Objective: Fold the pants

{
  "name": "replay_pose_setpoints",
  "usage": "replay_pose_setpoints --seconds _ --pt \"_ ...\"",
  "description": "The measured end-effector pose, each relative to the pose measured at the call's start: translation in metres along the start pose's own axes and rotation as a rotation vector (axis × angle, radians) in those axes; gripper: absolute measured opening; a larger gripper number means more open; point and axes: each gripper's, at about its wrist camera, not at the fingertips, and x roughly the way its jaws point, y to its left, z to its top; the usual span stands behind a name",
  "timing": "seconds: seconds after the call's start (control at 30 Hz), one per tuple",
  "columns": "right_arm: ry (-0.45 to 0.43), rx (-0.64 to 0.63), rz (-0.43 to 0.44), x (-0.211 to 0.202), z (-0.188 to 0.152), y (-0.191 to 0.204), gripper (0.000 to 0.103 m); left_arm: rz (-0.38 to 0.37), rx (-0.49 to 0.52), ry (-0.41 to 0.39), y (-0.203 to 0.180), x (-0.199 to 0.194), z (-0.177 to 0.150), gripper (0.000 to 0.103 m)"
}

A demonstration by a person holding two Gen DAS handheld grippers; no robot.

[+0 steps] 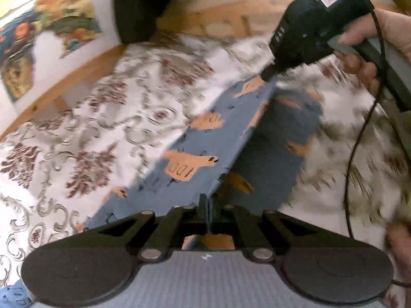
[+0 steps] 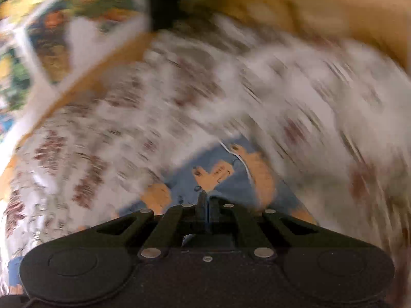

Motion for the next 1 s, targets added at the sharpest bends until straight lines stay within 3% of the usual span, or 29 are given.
replay_pose_setpoints --seconds 0.1,0.27,0.43,0.53,0.6,0.77,1.0 --pt "0.025 0.077 -0.020 0.002 -0.015 -0.011 0.000 -0.014 0.031 0.038 -0.011 0.007 -0.008 0.001" --pt "-0.043 -0.078 -0.099 -0.006 -0.020 0.012 0.000 -0.005 0.032 0.044 -0.014 0.008 -0.012 0.001" --pt "-0.021 -0.145 -0.212 -0.010 -0.041 0.019 0.000 -0.019 0.045 0.062 -0.015 0.010 -0.015 0.001" --pt "0.001 -0.116 -0.209 -0.010 -0.045 0.013 0.000 -0.031 0.046 0.080 -0.015 0.013 -0.018 0.001" --pt "-0.003 -0.105 -0.204 -0.012 -0.044 0.010 0.009 -0.028 0.050 0.084 -0.015 0.015 -0.019 0.001" --pt "0.000 -0.069 -0.220 -0.016 -0.045 0.005 0.000 -0.039 0.047 0.095 -0.014 0.017 -0.020 0.001" --pt "0.001 -0.067 -0.237 -0.016 -0.047 0.005 0.000 -0.043 0.048 0.100 -0.015 0.019 -0.022 0.001"
